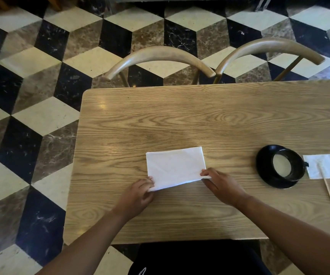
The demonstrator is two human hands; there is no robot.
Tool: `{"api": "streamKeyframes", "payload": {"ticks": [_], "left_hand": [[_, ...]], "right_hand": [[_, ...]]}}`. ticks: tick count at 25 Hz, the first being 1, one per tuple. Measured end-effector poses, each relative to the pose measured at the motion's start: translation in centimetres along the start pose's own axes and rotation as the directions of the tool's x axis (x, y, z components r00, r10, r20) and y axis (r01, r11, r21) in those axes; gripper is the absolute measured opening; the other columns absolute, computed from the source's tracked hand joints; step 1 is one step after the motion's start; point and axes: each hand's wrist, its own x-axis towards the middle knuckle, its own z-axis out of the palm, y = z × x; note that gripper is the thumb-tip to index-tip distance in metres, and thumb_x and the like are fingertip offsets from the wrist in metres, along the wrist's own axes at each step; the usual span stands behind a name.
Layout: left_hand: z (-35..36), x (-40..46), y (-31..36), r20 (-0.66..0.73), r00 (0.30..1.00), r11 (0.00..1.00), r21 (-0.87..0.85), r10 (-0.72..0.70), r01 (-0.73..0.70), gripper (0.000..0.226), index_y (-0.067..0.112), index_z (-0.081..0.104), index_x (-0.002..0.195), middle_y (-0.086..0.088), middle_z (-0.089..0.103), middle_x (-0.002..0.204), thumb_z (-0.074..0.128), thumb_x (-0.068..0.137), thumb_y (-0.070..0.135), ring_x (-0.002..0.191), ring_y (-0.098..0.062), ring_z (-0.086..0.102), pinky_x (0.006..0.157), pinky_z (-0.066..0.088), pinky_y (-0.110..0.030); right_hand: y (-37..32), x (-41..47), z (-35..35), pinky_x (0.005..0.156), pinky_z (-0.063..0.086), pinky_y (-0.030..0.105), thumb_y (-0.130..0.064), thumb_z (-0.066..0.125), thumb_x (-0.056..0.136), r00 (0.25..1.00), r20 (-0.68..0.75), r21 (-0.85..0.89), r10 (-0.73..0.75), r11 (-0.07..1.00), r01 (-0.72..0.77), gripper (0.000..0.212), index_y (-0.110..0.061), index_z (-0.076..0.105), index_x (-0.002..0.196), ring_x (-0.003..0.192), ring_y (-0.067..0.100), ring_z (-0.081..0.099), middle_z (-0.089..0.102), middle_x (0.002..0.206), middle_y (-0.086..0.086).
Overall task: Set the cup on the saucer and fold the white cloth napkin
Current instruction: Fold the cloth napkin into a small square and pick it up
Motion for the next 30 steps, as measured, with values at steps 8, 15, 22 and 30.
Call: {"api": "streamKeyframes", "payload": {"ticks": [8,15,22,30], "left_hand": [[-1.8,3.2,2.0,-0.033,0.850,0.774,-0.433,-0.526,0.462,0.034,0.023,0.048,0.070,0.011,0.049,0.054,0.064,0.097,0.036,0.053,-0.008,0.042,0.055,0.034,-0.026],[-1.7,5.3,1.5,-0.053,0.778,0.703,-0.471,-0.625,0.533,0.022,0.018,0.067,0.088,-0.005,0.071,0.078,0.066,0.096,0.038,0.074,-0.021,0.065,0.067,0.047,-0.030],[-0.6,6.7,1.1,-0.121,0.714,0.688,-0.417,-0.690,0.594,0.026,0.014,0.070,0.093,0.001,0.069,0.075,0.067,0.095,0.040,0.075,-0.022,0.065,0.068,0.044,-0.033],[0.0,6.8,1.2,-0.193,0.746,0.763,-0.291,-0.638,0.577,0.028,0.012,0.068,0.091,0.002,0.068,0.071,0.065,0.097,0.039,0.073,-0.024,0.065,0.068,0.046,-0.035]], "right_hand": [[-1.5,1.7,-0.8,0.060,0.040,0.034,-0.041,0.053,0.102,0.953,-0.067,0.239,0.294,0.932,-0.271,0.021,-0.023,0.048,0.092,0.068,0.017,0.055,0.060,0.073,-0.008],[-1.4,3.8,-0.6,0.067,0.048,0.039,-0.043,0.049,0.103,0.898,-0.106,0.379,0.428,0.852,-0.361,0.021,-0.022,0.053,0.097,0.074,0.023,0.063,0.066,0.076,-0.002],[-1.3,5.5,-0.2,0.062,0.046,0.036,-0.046,0.055,0.099,0.851,-0.178,0.348,0.494,0.840,-0.415,0.024,-0.022,0.058,0.094,0.073,0.019,0.063,0.068,0.078,-0.003],[-1.6,6.3,0.5,0.065,0.051,0.034,-0.046,0.059,0.098,0.810,-0.241,0.289,0.535,0.836,-0.466,0.024,-0.023,0.061,0.092,0.075,0.020,0.065,0.069,0.079,-0.007]]}}
